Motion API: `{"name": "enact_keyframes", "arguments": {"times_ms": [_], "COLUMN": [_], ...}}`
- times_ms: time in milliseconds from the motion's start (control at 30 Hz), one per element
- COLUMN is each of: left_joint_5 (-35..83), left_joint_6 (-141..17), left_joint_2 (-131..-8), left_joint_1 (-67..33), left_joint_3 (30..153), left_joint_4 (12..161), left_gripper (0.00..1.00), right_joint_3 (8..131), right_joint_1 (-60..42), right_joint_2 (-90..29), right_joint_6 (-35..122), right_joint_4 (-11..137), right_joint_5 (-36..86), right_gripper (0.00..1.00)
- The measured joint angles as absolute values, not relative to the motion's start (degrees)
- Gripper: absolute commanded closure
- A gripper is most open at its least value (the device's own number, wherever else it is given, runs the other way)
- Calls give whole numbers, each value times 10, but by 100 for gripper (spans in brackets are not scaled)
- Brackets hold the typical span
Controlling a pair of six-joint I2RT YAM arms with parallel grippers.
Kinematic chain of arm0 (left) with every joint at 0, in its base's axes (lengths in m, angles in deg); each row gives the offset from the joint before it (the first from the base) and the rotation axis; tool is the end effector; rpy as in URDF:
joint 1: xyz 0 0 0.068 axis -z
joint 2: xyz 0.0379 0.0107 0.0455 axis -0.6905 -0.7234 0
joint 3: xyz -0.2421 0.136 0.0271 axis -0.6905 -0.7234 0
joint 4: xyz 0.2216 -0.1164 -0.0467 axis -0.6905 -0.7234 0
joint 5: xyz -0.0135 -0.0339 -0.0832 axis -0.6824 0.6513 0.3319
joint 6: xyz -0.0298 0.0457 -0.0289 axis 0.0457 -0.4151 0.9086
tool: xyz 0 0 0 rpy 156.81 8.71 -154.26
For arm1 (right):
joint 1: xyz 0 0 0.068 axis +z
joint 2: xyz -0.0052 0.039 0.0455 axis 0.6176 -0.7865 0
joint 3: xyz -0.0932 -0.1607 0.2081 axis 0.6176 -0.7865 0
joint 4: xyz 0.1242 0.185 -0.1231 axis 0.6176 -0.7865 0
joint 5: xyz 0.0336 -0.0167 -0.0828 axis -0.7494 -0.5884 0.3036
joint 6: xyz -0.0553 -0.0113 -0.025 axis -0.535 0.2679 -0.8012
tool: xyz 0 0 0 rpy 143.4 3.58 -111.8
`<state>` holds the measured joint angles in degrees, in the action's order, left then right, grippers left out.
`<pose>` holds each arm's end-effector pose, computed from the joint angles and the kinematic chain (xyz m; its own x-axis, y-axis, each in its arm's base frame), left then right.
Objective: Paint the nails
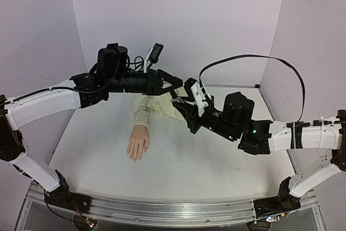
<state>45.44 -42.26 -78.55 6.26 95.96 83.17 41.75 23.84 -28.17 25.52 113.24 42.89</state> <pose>0.2075 -0.2826 0.3925 -0.5978 0.0042 -0.8016 0.7832 0.2163 -0.5829 0.1549 0.2736 0.3478 0.3016 0.1685 -0.9384 -0.7473 0.6531 -0.1229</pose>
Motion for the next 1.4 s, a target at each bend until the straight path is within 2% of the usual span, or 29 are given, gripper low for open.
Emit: {"name": "enact_keyframes", "arguments": {"times_ms": [100, 200, 333, 533, 667, 767, 900, 1000, 1100, 1200, 1233, 1300, 1400], "left_joint_5": [447, 440, 429, 413, 433, 510, 660, 778, 843, 864, 866, 864, 861], "left_joint_6": [-423, -424, -424, -445, -468, -515, -605, -655, -685, -700, -700, -698, -675], "left_joint_2": [-788, -788, -788, -788, -788, -787, -770, -759, -761, -764, -766, -768, -764], "left_joint_1": [64, 65, 68, 69, 67, 60, 62, 83, 110, 119, 119, 118, 112], "left_joint_3": [960, 960, 959, 959, 959, 959, 961, 979, 1000, 1001, 1001, 999, 987], "left_joint_4": [832, 832, 832, 832, 832, 835, 854, 856, 866, 874, 874, 873, 870], "left_gripper": [57, 69, 78, 98, 100, 100, 100, 100, 100, 100, 94, 62, 28], "right_joint_3": [421, 426, 432, 442, 443, 443, 443, 451, 454, 451, 449, 442, 426], "right_joint_1": [243, 246, 247, 247, 245, 222, 183, 184, 196, 201, 201, 199, 191], "right_joint_2": [-286, -290, -293, -295, -292, -269, -233, -233, -236, -236, -236, -236, -227], "right_joint_6": [249, 244, 243, 250, 270, 305, 381, 468, 534, 562, 565, 567, 547], "right_joint_4": [1144, 1155, 1159, 1149, 1140, 1112, 1097, 1142, 1191, 1201, 1203, 1209, 1211], "right_joint_5": [446, 461, 472, 479, 457, 360, 107, -50, -128, -152, -153, -152, -153], "right_gripper": [100, 100, 100, 100, 100, 100, 100, 100, 100, 100, 100, 100, 100]}}
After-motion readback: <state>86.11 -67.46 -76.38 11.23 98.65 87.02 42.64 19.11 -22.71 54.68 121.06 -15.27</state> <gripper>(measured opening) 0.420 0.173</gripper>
